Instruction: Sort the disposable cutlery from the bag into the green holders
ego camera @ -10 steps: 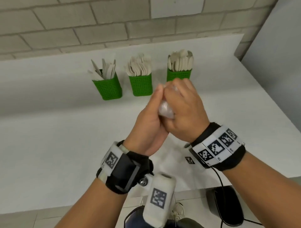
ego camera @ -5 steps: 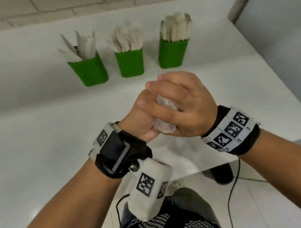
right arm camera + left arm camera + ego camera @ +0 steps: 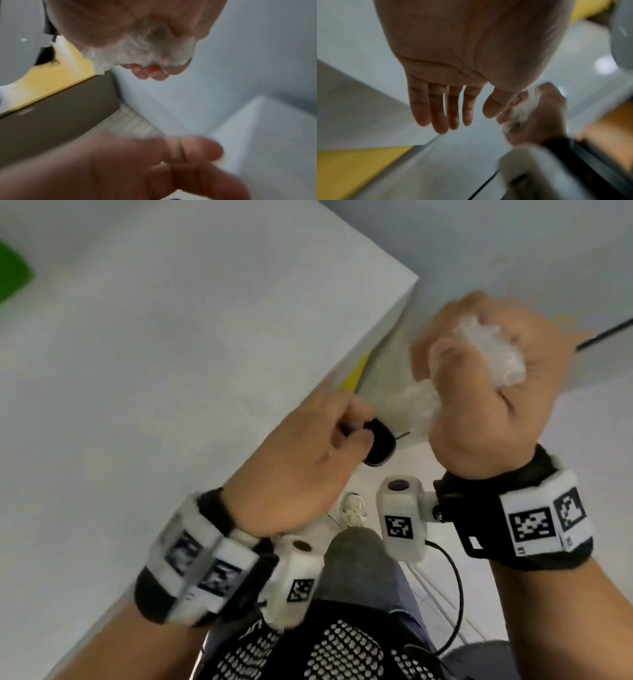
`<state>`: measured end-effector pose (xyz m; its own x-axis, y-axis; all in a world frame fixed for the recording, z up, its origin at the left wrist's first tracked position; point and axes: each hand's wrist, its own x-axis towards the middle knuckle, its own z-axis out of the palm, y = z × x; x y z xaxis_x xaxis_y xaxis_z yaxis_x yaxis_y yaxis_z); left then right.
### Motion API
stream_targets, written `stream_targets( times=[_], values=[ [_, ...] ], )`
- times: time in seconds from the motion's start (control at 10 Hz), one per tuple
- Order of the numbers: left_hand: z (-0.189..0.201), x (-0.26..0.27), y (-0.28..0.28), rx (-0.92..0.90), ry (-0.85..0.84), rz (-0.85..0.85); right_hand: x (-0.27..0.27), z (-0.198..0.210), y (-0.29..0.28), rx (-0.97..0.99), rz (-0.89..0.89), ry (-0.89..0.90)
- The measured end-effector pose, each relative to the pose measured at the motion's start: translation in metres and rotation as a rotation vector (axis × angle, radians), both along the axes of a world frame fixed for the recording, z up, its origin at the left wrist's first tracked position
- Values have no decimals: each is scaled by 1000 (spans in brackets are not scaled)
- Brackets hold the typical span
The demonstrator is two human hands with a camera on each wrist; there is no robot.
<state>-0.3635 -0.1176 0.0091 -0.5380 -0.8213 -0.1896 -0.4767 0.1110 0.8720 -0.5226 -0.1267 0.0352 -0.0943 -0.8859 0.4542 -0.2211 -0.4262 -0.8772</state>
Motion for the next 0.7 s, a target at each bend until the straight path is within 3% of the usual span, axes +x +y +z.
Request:
stream_targets(
  times=[0.1,0.2,0.3,0.4,0.5,0.6,0.7],
  values=[
    [-67,-56,23,-348,-463,-333,-49,-76,2,296,4,-91],
    [-158,-80,46,-292,-755,-568,-72,-184,5,669,-28,-120],
    [-227,-63,55,9,-1007,-639,-91,-300,1,1164,-249,-318],
    [-278,-17,76,152,-1150,-584,-107,-385,-7,1508,-428,-331],
    [-298,37,99,252,-1282,-569,-116,-451,-24,1646,-415,-315],
    [-312,92,124,367,-1366,-499,-112,-496,-48,1753,-449,-431],
    [-319,127,126,484,-1353,-388,-108,-548,-58,1687,-551,-736]
  ],
)
